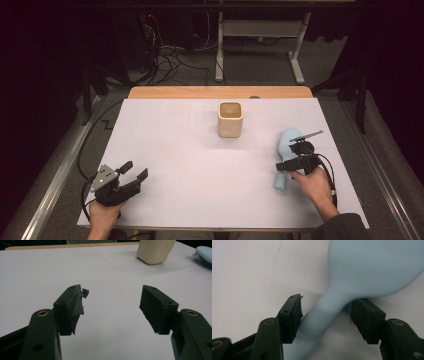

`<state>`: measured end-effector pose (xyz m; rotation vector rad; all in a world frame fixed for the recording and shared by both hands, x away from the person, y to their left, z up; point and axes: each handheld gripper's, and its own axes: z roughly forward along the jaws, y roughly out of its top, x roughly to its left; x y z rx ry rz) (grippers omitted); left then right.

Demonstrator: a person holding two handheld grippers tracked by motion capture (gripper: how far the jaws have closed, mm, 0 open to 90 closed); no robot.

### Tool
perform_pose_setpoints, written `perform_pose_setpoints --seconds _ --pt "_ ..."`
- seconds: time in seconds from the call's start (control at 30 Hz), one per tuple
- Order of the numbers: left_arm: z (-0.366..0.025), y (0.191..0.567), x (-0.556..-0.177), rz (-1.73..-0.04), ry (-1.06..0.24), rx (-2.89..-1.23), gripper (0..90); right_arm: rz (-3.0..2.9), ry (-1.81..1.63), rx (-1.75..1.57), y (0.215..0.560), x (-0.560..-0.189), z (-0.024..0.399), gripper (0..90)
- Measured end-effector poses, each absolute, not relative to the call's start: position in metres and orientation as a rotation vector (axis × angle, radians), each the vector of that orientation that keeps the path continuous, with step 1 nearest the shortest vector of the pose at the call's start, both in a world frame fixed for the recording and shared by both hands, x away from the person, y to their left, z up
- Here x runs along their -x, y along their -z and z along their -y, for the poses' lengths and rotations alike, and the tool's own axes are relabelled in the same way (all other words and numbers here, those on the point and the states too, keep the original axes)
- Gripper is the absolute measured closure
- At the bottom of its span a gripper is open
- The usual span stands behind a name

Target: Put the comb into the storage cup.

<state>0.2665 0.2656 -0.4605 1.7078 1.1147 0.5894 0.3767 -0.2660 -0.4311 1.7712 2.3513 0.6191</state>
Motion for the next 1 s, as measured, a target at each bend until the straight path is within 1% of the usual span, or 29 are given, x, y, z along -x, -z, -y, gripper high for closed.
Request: perform_pose_setpoints --seconds 0.27,0.83,1.0 --pt "-0.265 0.46 -0.266 -1.11 -0.592 -1.717 35.0 -2.354 -0.575 -1.763 0.431 -0.38 0.264 44.9" --pt "-0.264 0.46 -0.266 -1.104 -0.594 -1.715 35.1 -2.363 -0.437 -1.687 0.43 -0.388 0.265 60.2" --pt "-0.264 0.459 -0.265 -1.088 -0.596 -1.711 35.0 -2.354 -0.385 -1.667 0.43 -0.391 0.265 62.8"
